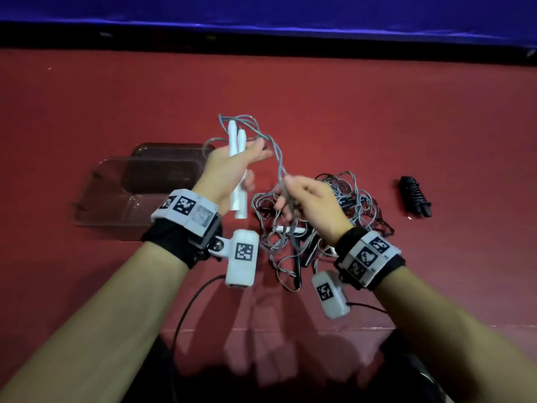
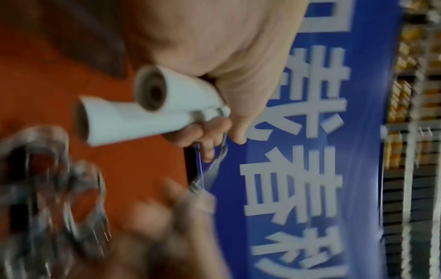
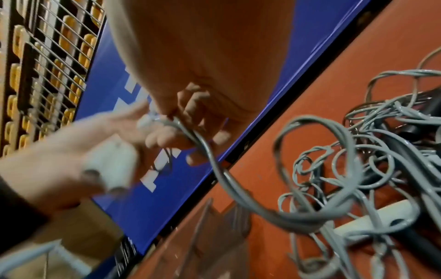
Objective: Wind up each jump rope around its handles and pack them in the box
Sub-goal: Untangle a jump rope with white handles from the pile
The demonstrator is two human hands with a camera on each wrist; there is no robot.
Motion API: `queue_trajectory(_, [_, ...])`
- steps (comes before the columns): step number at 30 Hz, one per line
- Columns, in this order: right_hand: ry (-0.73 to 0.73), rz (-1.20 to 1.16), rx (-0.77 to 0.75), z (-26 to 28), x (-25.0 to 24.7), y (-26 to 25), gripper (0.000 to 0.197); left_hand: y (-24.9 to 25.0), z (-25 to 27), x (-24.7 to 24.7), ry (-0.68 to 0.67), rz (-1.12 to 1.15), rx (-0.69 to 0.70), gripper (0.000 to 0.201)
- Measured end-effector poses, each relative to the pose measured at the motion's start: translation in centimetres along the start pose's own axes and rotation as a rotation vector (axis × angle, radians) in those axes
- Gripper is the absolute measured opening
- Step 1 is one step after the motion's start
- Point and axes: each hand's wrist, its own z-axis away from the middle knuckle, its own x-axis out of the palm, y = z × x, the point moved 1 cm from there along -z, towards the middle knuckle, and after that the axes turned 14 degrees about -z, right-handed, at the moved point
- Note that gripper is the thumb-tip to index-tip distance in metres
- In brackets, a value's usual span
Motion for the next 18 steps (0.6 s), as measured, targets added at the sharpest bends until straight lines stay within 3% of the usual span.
queue_trajectory(2, [0.092, -0.25, -0.019, -0.5, -0.4, -1.2, 0.03, -1.6, -0.8, -1.2, 0.177, -0.419, 0.055, 0.023])
queue_trajectory(4, [0.097, -0.533, 0.011, -1.1, -0.8, -2.4, 0.026, -3.4, -0.2, -1.0, 0.058, -0.633, 0.032, 0.036])
queue_trajectory(7, [0.041, -0.743, 0.11, -1.1, -0.9, -3.5, 0.037, -5.4, 1.6, 1.2, -0.3, -0.456, -0.011, 0.06])
queue_trajectory(8, [0.025, -0.76, 0.123, -1.1, -0.9, -3.6, 0.038, -5.4, 2.3, 2.2, -0.373, -0.369, -0.008, 0.057])
queue_trajectory(11, [0.045, -0.759, 0.106, -1.1, -0.9, -3.5, 0.034, -4.4, 3.1, 4.0, -0.446, -0.298, 0.034, 0.022])
queue_trajectory(15, [0.216, -0.592, 0.049, -1.8, -2.1, -3.1, 0.022, -3.1, 2.2, 2.7, -0.319, -0.354, -0.008, 0.016])
queue_trajectory(18, [0.341, -0.385, 0.084, -2.4, -4.5, -2.8, 0.013, -2.0, 0.4, 0.4, -0.092, -0.369, 0.019, 0.018])
